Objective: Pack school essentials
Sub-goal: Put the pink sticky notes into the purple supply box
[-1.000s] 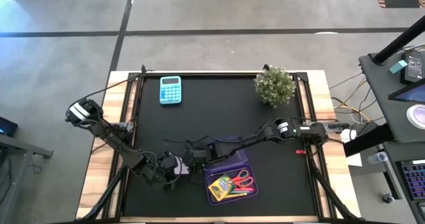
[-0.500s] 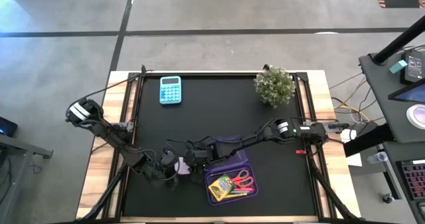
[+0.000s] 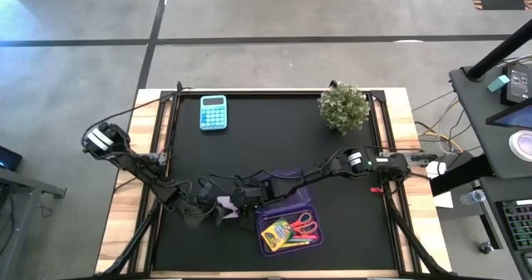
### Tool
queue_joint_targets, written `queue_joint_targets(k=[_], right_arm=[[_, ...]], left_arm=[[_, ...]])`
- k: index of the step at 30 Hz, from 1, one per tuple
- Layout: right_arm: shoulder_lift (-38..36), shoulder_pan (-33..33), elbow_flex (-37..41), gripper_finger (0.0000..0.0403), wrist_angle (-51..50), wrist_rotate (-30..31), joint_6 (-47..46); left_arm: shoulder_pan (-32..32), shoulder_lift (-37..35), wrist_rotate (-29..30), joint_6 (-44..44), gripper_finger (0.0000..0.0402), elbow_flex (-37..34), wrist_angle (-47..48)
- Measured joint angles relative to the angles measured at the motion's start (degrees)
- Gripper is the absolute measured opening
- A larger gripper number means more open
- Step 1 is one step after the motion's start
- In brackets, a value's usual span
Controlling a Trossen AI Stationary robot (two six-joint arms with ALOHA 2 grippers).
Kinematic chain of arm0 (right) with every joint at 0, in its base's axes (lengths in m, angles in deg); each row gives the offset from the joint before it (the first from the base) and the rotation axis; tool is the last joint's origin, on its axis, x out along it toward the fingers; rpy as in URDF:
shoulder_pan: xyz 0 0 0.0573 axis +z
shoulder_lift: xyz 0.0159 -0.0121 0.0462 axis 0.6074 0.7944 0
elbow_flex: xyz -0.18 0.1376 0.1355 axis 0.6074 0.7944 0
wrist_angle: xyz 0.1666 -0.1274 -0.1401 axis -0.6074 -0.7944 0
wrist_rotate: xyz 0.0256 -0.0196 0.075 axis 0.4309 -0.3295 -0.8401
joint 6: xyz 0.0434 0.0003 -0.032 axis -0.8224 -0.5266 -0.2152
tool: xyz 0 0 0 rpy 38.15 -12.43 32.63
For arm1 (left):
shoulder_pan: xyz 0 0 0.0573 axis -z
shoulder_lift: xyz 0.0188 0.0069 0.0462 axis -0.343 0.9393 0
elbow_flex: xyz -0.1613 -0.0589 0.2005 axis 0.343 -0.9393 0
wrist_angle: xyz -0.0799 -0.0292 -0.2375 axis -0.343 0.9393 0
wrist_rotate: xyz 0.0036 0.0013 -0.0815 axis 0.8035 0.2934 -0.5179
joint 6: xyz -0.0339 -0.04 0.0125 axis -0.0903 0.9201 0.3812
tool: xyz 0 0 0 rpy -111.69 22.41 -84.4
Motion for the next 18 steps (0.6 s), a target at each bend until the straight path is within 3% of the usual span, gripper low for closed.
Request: queue_joint_targets(k=[5,12,18], right_arm=[[0.0,0.0,-0.1,0.0141,-0.1,0.0,0.1],[0.0,0.0,-0.2,0.0128,-0.1,0.0,0.1],[-0.8,0.0,-0.2,0.0128,-2.4,-0.2,0.0]], left_arm=[[0.0,0.0,0.0,0.6,0.0122,0.0,-0.3],[0.0,0.0,-0.3,1.2,0.0014,0.0,-1.3],[0.0,-0.1,-1.6,1.2,0.0003,0.0,-2.4]])
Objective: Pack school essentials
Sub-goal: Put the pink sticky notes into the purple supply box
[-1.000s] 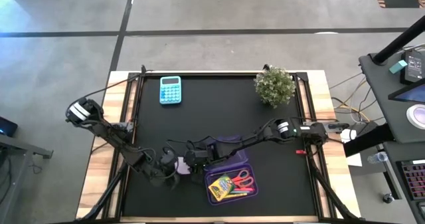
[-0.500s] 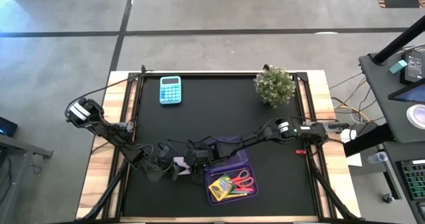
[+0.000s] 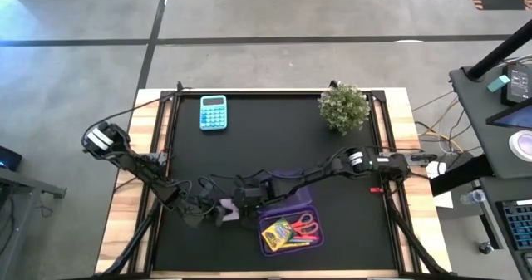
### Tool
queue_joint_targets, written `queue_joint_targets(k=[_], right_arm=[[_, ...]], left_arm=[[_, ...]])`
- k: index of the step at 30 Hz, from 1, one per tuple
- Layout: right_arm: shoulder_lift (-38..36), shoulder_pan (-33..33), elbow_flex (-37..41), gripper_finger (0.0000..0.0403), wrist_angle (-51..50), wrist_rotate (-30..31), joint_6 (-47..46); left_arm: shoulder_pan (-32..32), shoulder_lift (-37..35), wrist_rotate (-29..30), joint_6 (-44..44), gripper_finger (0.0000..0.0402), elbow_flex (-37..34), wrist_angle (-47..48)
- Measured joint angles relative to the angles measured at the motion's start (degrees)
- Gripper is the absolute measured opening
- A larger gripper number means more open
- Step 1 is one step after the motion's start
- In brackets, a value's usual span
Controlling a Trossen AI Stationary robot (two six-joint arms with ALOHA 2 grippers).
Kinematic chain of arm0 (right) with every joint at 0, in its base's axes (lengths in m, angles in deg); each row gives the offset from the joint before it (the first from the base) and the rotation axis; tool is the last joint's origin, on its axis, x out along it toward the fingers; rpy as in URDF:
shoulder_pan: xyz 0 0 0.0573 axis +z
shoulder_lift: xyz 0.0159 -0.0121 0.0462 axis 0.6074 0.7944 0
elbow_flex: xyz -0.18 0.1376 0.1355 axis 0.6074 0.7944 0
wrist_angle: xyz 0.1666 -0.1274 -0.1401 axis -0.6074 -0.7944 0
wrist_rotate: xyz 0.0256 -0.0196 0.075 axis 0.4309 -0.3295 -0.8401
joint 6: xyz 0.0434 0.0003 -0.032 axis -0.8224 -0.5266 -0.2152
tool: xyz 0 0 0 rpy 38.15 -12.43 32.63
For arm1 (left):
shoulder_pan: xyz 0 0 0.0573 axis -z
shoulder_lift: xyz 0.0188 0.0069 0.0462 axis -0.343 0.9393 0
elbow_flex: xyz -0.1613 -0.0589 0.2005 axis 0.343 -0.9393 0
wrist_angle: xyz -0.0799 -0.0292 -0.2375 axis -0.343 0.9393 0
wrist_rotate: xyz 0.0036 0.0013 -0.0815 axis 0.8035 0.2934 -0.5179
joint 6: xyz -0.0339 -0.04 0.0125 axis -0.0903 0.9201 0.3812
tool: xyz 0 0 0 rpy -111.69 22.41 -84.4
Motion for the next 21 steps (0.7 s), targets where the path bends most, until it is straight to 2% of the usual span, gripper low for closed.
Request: queue_joint_targets(k=[10,16,21], right_arm=[[-10.9,0.3,0.1,0.0127,-11.5,0.4,0.8],[-19.8,2.5,3.2,0.0128,-13.9,1.6,0.3],[-27.7,5.0,10.4,0.0128,-14.4,8.8,-4.2]], left_arm=[[0.0,-2.0,-0.7,-1.8,0.0001,0.5,-0.2],[-0.5,-3.8,-0.3,-15.3,0.0000,4.4,-0.2],[-3.2,-3.9,-2.4,-23.2,0.0000,8.8,0.0]])
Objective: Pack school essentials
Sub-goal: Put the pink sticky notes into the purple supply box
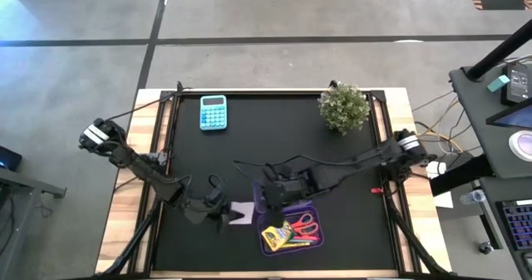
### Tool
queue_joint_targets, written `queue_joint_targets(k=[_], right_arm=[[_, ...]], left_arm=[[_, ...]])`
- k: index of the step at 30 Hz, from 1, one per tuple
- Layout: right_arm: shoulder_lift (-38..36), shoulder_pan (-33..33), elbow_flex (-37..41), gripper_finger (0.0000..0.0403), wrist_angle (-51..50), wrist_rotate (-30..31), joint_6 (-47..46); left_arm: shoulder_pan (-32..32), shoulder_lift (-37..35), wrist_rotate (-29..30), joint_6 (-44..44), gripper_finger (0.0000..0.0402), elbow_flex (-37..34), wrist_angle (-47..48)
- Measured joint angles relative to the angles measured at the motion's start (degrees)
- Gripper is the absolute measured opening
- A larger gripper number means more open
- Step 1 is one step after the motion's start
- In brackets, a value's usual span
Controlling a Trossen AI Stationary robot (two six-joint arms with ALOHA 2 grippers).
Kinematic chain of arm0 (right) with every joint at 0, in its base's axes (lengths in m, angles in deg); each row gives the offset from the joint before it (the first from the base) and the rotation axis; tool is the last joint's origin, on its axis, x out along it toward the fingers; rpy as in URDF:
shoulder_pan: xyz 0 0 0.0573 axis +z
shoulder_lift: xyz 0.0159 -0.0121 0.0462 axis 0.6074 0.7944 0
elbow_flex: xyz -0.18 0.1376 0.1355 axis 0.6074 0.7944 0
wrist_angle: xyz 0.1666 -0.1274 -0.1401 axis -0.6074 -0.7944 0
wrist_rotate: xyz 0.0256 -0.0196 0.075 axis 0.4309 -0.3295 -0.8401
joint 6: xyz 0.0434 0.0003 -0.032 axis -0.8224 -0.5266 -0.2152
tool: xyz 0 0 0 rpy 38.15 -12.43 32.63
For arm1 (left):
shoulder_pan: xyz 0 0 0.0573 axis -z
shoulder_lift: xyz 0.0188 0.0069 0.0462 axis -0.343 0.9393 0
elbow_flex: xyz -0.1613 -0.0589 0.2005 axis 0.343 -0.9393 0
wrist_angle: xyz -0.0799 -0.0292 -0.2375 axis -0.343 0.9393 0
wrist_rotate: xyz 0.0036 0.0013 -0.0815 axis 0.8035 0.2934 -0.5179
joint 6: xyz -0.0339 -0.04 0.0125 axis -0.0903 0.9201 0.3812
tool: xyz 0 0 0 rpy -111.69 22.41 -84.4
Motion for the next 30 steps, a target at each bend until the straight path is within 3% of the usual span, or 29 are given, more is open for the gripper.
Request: queue_joint_targets(k=[7,13,20,30], right_arm=[[-8.3,2.8,13.5,0.0132,6.2,1.2,-14.5],[-14.0,6.0,21.6,0.0169,18.9,1.9,-21.4],[-16.6,7.3,26.1,0.0218,29.9,4.0,-22.6],[-15.7,6.8,26.1,0.0248,34.3,5.0,-19.6]], left_arm=[[-5.7,0.2,-5.9,-9.5,0.0000,5.7,0.6],[-6.6,0.2,-6.6,-18.8,0.0000,9.2,1.9],[-6.9,0.2,-6.5,-25.3,0.0000,12.5,1.1],[-7.0,0.2,-6.7,-29.4,0.0000,16.2,1.2]])
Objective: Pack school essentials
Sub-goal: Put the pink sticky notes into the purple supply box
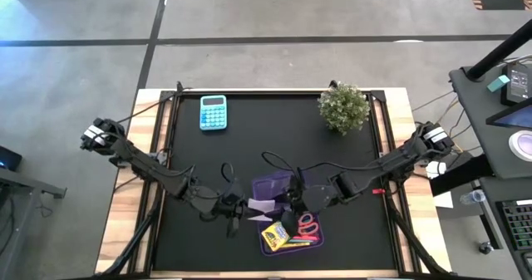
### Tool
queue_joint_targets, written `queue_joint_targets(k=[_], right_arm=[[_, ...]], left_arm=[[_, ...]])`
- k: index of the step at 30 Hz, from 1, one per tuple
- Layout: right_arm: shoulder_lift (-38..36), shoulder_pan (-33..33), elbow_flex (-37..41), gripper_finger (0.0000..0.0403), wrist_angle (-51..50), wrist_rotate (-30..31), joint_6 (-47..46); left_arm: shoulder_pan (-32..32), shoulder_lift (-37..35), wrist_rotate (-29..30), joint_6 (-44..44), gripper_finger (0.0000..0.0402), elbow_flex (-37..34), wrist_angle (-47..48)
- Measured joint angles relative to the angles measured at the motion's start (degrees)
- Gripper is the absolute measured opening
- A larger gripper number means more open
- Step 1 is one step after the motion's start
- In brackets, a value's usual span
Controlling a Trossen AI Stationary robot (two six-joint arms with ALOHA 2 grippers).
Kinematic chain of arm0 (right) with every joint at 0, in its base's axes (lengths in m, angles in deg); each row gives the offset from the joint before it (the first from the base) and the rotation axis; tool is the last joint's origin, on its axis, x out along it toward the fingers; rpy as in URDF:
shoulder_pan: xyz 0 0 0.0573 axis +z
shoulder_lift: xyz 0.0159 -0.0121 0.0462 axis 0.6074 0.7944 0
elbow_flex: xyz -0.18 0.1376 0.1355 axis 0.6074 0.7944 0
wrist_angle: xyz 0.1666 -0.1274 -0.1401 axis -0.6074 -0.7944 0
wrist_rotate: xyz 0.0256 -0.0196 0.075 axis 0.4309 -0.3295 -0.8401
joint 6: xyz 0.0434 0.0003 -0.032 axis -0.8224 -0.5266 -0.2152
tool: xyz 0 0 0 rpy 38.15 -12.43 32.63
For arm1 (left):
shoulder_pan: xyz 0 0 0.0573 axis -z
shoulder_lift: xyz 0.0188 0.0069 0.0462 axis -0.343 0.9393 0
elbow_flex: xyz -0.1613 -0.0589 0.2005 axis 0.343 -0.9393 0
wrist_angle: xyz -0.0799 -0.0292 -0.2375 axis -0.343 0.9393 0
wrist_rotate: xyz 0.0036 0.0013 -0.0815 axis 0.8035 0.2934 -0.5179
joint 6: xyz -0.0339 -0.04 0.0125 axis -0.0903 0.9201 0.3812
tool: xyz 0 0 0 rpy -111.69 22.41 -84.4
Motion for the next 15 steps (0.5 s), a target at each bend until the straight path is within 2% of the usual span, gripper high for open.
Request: queue_joint_targets(k=[4,7,15], right_arm=[[0.0,0.0,0.0,0.0236,0.0,0.4,1.8],[0.0,0.0,0.0,0.0205,0.0,0.5,1.6],[0.1,0.0,0.0,0.0052,0.3,0.4,1.4]], left_arm=[[0.0,0.0,0.0,0.0,0.0000,0.0,-1.5],[-0.2,0.0,0.0,0.0,0.0000,0.0,-2.2],[-0.3,0.0,0.2,0.0,0.0000,0.0,-2.7]])
